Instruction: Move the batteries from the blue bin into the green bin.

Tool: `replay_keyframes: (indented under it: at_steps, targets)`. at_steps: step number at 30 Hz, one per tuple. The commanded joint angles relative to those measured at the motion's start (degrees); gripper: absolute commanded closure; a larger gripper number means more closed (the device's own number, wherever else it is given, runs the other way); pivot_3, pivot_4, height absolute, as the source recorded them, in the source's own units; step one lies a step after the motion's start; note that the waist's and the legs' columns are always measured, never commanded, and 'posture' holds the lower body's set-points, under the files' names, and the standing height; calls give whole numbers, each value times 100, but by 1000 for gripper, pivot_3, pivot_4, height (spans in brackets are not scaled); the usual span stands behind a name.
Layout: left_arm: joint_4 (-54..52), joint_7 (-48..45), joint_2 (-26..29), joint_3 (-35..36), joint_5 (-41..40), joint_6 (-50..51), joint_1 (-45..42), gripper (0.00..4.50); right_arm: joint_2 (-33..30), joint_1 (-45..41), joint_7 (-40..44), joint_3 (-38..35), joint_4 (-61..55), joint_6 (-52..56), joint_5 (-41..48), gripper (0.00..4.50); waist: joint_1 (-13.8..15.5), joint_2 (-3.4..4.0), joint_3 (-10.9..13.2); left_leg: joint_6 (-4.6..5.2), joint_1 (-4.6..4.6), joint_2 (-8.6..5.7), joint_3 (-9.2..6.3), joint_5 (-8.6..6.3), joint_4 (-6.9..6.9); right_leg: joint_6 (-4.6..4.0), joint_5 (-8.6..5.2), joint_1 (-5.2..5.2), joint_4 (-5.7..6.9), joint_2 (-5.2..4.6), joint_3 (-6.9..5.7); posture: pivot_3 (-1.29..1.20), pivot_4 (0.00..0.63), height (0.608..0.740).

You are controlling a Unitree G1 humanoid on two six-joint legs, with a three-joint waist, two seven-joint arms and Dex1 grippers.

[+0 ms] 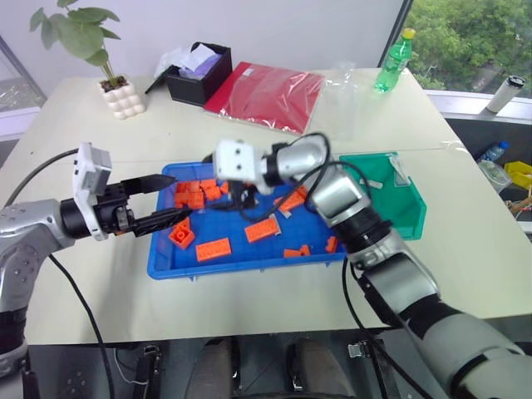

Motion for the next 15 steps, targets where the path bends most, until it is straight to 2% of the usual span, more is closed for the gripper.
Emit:
replay_keyframes:
  at_steps: [1, 7, 15]
  targets:
    - [65, -50, -29, -64, 74, -145, -170, 0, -59, -46, -287, -301, -335, 1147, 184, 26, -6, 0, 0, 4, 0, 0, 0, -2, 0, 0, 0, 0, 0, 0, 0, 0, 150, 740]
    - [152, -76, -99, -171, 164, -238, -222, 0, -339, 279, -583, -451, -860, 2454, 340, 26, -7, 0, 0, 10, -2, 0, 2, -6, -5, 0, 0, -3, -1, 0, 1, 0, 150, 740]
    - [285, -148, -105, -325, 564, -535, -227, 0, -282, 859, -1072, -338, -2052, 3960, 707, 26, -9, 0, 0, 19, -1, -1, 2, -11, -16, 0, 0, -8, -2, 0, 1, 0, 150, 740]
